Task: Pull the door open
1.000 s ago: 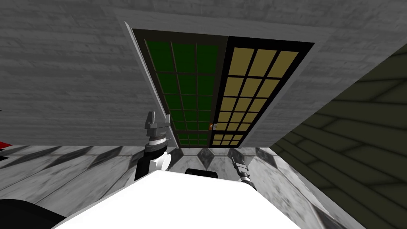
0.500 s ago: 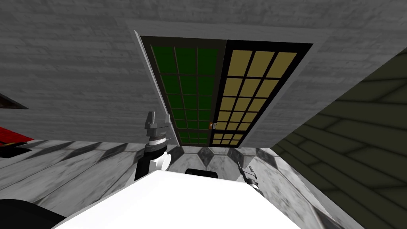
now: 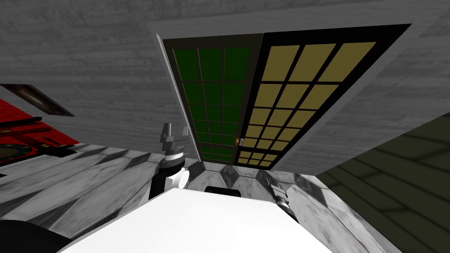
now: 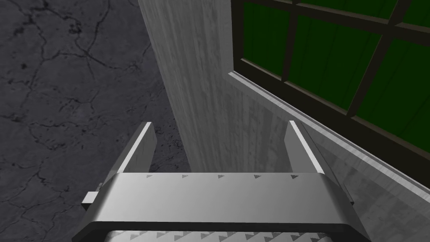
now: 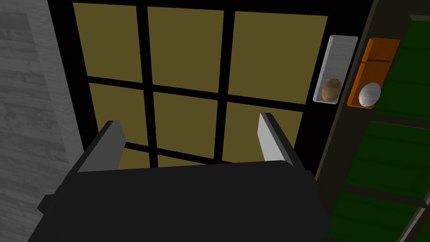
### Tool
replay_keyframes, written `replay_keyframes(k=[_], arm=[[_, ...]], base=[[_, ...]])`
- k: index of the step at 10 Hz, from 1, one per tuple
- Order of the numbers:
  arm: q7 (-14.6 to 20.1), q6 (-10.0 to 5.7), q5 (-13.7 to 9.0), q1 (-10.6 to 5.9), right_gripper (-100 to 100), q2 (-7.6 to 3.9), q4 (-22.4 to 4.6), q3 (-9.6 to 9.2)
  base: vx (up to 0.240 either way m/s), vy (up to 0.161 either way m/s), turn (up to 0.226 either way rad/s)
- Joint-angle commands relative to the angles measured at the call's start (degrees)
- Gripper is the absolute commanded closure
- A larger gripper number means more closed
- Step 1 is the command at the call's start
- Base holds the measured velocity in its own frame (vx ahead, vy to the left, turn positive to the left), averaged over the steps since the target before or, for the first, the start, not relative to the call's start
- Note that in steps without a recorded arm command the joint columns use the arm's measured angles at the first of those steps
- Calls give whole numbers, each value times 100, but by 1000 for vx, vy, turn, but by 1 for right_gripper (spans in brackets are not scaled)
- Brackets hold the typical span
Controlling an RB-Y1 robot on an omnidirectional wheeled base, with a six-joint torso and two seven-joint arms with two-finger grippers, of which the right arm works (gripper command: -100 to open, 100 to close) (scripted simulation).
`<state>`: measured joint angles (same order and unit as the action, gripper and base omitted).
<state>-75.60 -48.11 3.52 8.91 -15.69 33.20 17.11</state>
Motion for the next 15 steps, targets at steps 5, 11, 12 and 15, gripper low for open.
replay_keyframes(k=[5,11,12,15], arm=[[-7,-42,-5,-360,-100,118,82,-4],[-7,-102,32,-759,-100,260,182,-108],[-6,-112,42,-837,-100,291,208,-135],[-6,-123,53,-914,-100,322,235,-162]], base=[[176,16,116],[158,6,111],[200,35,109],[133,20,55]])
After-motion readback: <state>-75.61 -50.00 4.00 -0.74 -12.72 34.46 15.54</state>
